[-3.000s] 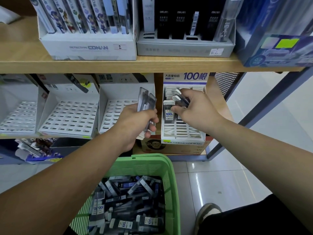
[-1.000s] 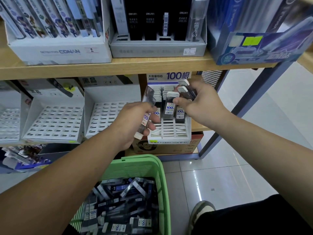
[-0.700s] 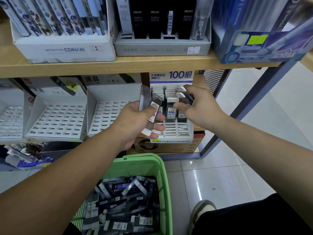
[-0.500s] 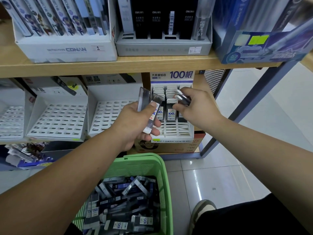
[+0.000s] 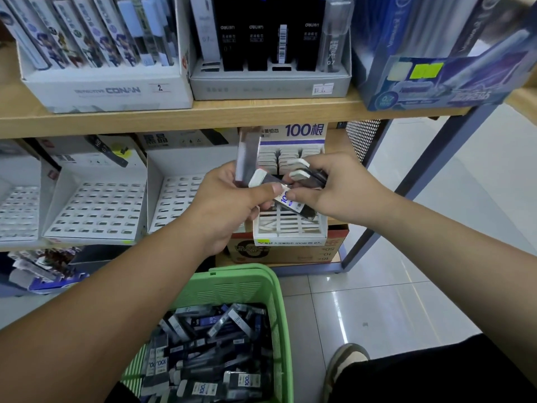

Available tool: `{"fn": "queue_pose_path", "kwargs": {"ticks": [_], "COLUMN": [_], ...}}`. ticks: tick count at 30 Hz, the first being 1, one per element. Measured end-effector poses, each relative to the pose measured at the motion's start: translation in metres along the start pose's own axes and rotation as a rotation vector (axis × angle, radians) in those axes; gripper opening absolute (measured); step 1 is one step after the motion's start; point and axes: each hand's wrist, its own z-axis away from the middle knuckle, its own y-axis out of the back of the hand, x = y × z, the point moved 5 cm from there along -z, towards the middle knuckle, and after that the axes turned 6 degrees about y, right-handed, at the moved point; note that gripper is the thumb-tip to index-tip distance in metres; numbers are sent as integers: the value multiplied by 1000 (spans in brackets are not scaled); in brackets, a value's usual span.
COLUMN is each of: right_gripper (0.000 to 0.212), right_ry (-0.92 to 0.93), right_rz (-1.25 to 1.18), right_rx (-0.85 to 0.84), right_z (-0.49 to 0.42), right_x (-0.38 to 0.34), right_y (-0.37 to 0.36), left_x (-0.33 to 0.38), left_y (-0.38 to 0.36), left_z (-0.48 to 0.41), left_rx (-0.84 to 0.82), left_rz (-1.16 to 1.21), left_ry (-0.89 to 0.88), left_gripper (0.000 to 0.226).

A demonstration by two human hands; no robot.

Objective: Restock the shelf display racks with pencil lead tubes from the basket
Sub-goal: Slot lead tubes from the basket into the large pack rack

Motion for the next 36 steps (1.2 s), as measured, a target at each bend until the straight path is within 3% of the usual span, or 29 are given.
{"fn": "queue_pose_path", "kwargs": {"ticks": [4, 7, 10, 13, 21, 36], "right_gripper": [27, 34, 35, 36, 33, 33], "right_ry": [-22, -84, -171, -230, -206, -241], "right_rz": [-94, -224, -274, -257, -174, -115], "right_rx": [13, 34, 123, 177, 236, 266], "right_z": [6, 8, 10, 14, 14, 13], "right_x": [2, 7, 13, 19, 32, 58], "right_y": [7, 11, 20, 28, 26, 13], "left_x": [4, 4, -3, -6, -12, -13], "left_y": [-11, -21, -24, -23, -9, 0], "left_z": [0, -1, -4, -4, -5, -7], "left_rx": [-35, -24, 42, 35, 62, 77], "left_rz": [-20, -15, -28, -115, -345, -317], "left_ry": [-5, 26, 109, 161, 93, 59], "left_gripper": [18, 2, 23, 20, 7, 8]}}
